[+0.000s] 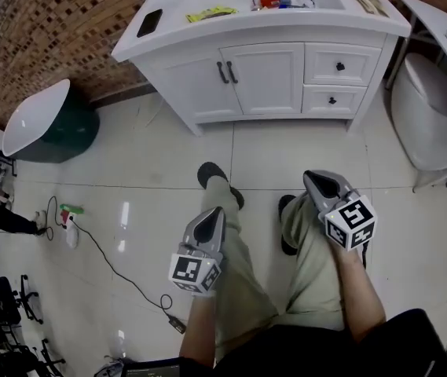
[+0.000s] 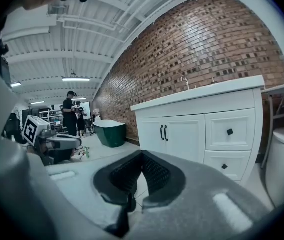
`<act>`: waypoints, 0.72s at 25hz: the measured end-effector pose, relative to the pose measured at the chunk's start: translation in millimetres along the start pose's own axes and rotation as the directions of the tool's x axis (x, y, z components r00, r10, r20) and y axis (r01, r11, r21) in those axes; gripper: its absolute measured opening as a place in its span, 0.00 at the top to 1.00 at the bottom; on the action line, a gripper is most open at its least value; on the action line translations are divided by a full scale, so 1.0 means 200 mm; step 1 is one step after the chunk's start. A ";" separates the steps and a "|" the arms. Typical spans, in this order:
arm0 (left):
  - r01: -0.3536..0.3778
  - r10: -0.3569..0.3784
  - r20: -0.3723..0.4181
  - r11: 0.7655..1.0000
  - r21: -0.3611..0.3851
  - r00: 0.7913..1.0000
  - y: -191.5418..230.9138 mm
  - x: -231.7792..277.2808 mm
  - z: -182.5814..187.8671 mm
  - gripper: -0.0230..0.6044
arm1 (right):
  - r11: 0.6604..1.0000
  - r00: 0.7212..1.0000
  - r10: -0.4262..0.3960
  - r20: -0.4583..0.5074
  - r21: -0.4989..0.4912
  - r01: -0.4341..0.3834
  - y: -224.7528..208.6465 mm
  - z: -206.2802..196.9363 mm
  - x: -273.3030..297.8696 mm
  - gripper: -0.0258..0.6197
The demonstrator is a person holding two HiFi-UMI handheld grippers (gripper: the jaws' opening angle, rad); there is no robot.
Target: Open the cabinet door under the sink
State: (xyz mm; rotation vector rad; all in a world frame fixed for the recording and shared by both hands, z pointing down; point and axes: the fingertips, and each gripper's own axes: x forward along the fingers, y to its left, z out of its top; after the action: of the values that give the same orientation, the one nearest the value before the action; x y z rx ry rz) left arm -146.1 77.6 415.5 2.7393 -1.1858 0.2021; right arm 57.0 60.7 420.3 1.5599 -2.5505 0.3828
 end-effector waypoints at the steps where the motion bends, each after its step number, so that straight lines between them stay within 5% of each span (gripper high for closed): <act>1: 0.007 -0.007 0.005 1.000 -0.007 1.000 0.01 0.04 -0.02 0.93 | 1.000 1.000 0.003 0.002 0.004 -0.003 -0.01 0.01 0.02 0.97; 8: 0.016 -0.016 -0.018 0.999 0.028 1.000 0.04 0.22 0.02 0.93 | 0.999 1.000 0.030 -0.001 -0.038 -0.030 0.01 0.10 0.17 0.97; 18: -0.004 0.007 0.052 0.998 -0.064 0.999 0.33 0.40 0.16 0.93 | 0.996 0.998 0.057 0.001 -0.064 -0.057 -0.10 0.26 0.44 0.97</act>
State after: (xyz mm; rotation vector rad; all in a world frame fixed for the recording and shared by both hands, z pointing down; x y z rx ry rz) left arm -138.6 -29.6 404.4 2.7023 -1.1917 0.0923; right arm 34.9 -38.2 394.4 1.4701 -2.5870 0.3012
